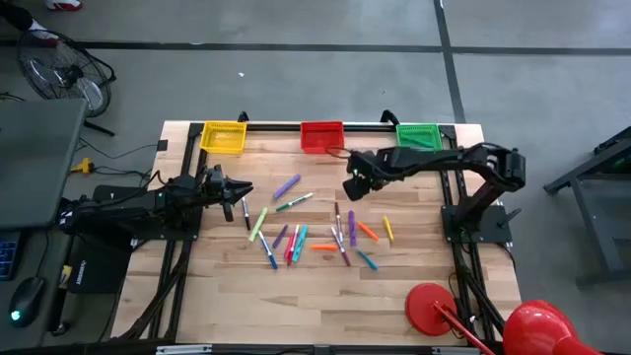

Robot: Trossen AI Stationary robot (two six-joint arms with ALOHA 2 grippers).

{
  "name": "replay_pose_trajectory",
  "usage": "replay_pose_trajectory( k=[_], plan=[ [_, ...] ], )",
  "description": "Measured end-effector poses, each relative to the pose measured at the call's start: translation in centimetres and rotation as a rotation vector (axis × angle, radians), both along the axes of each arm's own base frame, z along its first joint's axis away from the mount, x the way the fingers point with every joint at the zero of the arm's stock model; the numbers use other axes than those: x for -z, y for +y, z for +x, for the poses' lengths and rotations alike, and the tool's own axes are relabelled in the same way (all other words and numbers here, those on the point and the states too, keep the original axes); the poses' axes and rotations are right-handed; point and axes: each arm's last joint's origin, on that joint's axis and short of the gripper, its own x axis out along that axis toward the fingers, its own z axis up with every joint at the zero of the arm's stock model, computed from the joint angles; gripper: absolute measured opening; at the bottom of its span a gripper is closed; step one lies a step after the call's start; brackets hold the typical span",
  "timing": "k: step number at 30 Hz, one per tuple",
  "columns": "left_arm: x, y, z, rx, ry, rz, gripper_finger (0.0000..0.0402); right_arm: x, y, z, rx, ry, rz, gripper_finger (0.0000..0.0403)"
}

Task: Pick & Place Markers
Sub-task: Put the purple highlighter into the green bin

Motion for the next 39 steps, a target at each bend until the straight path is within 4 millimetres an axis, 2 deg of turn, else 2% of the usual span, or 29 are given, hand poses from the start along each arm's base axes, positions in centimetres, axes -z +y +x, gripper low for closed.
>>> replay_pose_trajectory(
  k=[9, 14, 22, 25, 29, 34, 39],
  plan=[
    [0.0, 0.0, 0.0, 0.0, 0.0, 0.0, 0.0064, 0.2, 4.7, 0.0, -0.097, 0.068, 0.111, 0.0153],
    [0.0, 0.0, 0.0, 0.0, 0.0, 0.0, 0.0064, 0.3, 7.6, -0.4, -0.075, 0.12, 0.142, 0.0153],
    [0.0, 0.0, 0.0, 0.0, 0.0, 0.0, 0.0064, 0.3, 11.5, -0.7, -0.005, 0.106, 0.181, 0.0154],
    [0.0, 0.0, 0.0, 0.0, 0.0, 0.0, 0.0064, 0.5, 12.4, -0.4, 0.041, 0.083, 0.206, 0.0154],
    [0.0, 0.0, 0.0, 0.0, 0.0, 0.0, 0.0064, 1.8, 13.0, 0.9, 0.091, 0.037, 0.251, 0.0159],
    [0.0, 0.0, 0.0, 0.0, 0.0, 0.0, 0.0064, 3.6, 13.1, 2.3, 0.121, 0.011, 0.271, 0.017],
    [0.0, 0.0, 0.0, 0.0, 0.001, 0.0, 0.0064, 4.1, 12.8, 2.8, 0.14, 0.024, 0.24, 0.0178]
  ],
)
